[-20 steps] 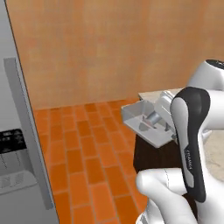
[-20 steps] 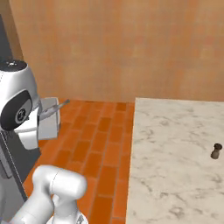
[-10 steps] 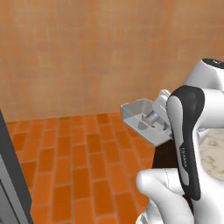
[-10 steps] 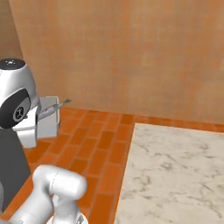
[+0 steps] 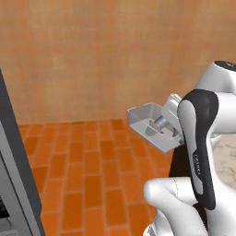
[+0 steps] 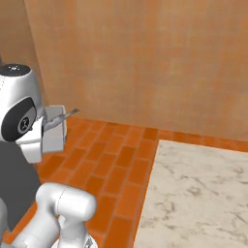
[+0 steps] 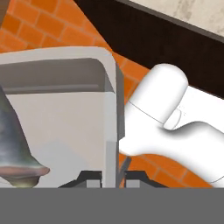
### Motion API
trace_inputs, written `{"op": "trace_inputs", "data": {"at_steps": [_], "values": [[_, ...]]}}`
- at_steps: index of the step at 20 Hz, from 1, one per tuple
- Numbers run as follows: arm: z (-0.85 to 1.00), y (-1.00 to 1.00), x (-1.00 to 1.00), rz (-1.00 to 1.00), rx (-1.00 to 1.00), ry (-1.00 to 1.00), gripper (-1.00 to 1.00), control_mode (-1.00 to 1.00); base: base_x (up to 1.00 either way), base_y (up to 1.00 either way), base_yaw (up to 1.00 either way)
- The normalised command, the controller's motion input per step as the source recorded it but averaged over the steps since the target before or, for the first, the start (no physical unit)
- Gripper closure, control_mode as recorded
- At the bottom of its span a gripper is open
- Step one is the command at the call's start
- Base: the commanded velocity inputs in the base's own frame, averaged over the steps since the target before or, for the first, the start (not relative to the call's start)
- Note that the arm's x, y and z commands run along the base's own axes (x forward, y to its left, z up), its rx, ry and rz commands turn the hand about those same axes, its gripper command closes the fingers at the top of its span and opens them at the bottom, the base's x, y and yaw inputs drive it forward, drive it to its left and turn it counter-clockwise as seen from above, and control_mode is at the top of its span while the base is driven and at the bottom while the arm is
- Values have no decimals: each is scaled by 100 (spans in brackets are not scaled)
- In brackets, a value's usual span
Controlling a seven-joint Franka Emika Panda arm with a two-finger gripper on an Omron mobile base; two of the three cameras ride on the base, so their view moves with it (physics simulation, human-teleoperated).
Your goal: Take the meat container that has the fish and place it on the second highest rack of the freezer. Then take the vegetable container that has the tomato and bell pepper and place it on the highest rack of the freezer.
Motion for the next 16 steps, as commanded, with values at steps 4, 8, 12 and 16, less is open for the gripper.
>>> {"op": "trace_inputs", "data": {"at_steps": [4, 8, 12, 16], "values": [[0, 0, 0, 0, 0, 0, 100, 100, 89, -37, 66], [0, 0, 0, 0, 0, 0, 100, 100, 100, -36, 18], [0, 0, 0, 0, 0, 0, 100, 100, 100, -51, 0], [0, 0, 0, 0, 0, 0, 100, 100, 100, -35, 19]]}}
